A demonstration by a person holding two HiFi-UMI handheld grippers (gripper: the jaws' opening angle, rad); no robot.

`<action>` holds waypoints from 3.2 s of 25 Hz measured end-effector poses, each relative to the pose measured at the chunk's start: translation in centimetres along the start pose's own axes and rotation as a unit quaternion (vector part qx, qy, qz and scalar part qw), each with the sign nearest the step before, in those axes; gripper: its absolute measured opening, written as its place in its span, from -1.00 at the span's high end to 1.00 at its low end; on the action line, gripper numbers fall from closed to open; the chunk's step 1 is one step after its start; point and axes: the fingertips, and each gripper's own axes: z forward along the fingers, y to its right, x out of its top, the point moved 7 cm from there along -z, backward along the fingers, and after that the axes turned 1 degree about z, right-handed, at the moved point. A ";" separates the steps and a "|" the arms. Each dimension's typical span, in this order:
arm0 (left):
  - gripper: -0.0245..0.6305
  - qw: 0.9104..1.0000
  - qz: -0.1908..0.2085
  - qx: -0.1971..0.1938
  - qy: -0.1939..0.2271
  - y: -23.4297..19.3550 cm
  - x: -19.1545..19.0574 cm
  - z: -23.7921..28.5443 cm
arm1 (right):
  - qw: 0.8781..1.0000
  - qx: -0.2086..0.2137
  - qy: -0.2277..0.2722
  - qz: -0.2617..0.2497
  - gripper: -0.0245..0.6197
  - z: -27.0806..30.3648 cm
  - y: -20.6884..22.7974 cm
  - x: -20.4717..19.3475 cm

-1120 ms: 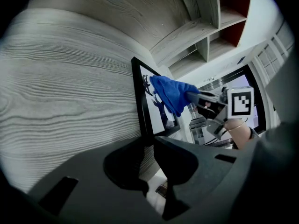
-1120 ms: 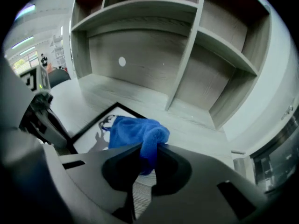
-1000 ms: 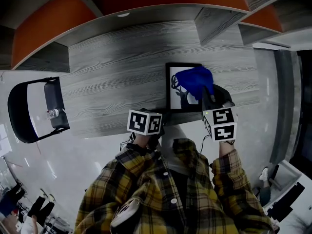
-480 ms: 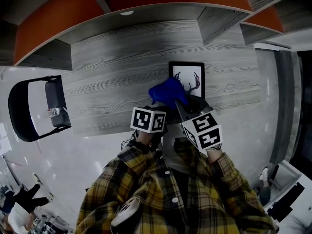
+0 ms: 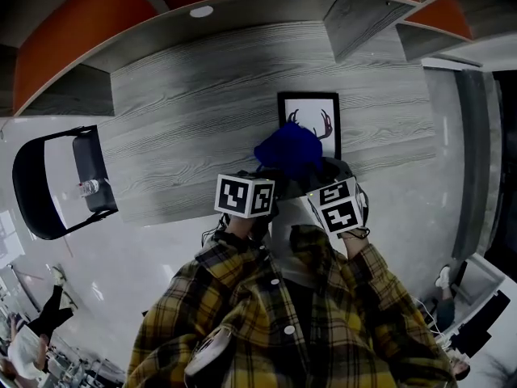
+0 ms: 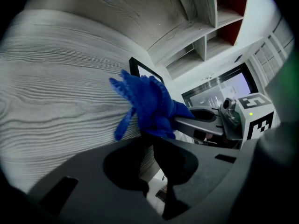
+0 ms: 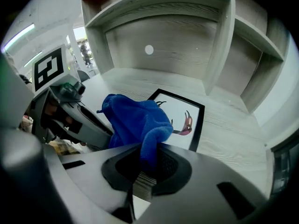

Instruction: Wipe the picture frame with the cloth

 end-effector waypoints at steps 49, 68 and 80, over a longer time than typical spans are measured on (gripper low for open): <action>0.91 0.931 0.218 0.031 0.291 11.2 11.2 -17.4 | 0.933 0.017 0.360 0.006 0.80 -20.1 2.4 15.1; 0.91 0.846 0.260 0.092 0.456 16.9 14.3 -25.7 | 0.879 0.087 0.460 -0.089 0.80 -26.1 -1.1 21.1; 0.91 0.850 0.260 0.102 0.447 16.9 15.6 -25.3 | 0.882 0.089 0.455 -0.088 0.80 -25.4 -0.3 21.6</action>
